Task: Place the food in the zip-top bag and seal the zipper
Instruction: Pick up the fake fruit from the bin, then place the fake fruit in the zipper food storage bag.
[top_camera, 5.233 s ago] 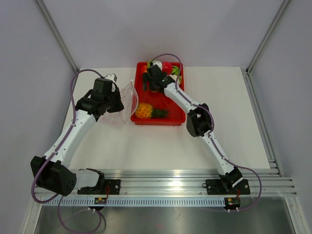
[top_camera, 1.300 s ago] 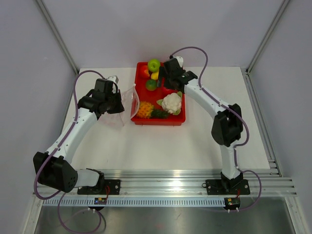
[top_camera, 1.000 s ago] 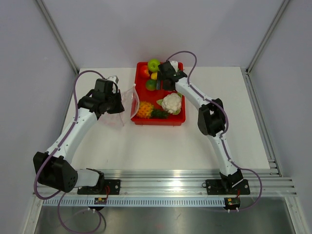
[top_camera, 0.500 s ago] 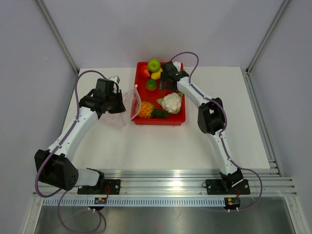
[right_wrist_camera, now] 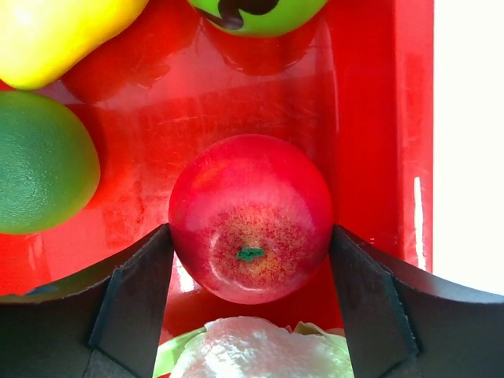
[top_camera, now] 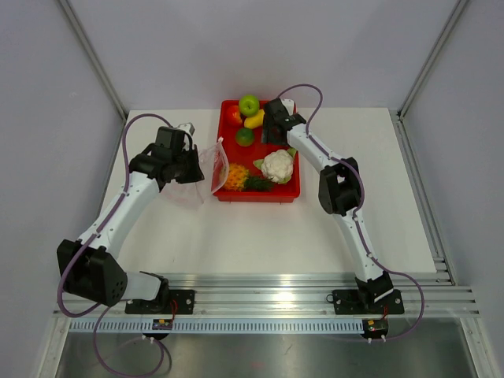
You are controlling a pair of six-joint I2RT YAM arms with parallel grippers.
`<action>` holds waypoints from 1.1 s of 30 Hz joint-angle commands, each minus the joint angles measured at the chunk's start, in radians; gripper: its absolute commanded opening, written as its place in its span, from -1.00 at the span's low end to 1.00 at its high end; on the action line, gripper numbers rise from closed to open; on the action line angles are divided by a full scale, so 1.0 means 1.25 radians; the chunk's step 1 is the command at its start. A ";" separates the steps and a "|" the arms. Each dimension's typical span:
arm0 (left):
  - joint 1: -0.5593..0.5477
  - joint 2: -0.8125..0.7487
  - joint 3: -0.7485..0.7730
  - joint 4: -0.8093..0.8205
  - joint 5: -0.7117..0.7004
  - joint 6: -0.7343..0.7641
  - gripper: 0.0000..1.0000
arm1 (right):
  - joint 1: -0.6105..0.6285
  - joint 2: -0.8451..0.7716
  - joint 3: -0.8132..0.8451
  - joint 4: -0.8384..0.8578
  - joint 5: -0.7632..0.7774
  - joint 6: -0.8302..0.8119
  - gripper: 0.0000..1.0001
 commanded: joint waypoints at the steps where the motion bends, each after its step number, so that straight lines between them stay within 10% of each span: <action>1: 0.005 0.004 0.013 0.040 0.030 -0.005 -1.00 | -0.005 -0.031 0.004 0.038 -0.014 0.011 0.25; 17: 0.004 0.028 0.078 0.024 0.061 -0.005 -1.00 | 0.013 -0.406 -0.310 0.163 -0.136 0.061 0.10; 33: 0.005 0.032 0.084 0.018 0.111 -0.006 -1.00 | 0.260 -0.589 -0.386 0.176 -0.174 0.092 0.13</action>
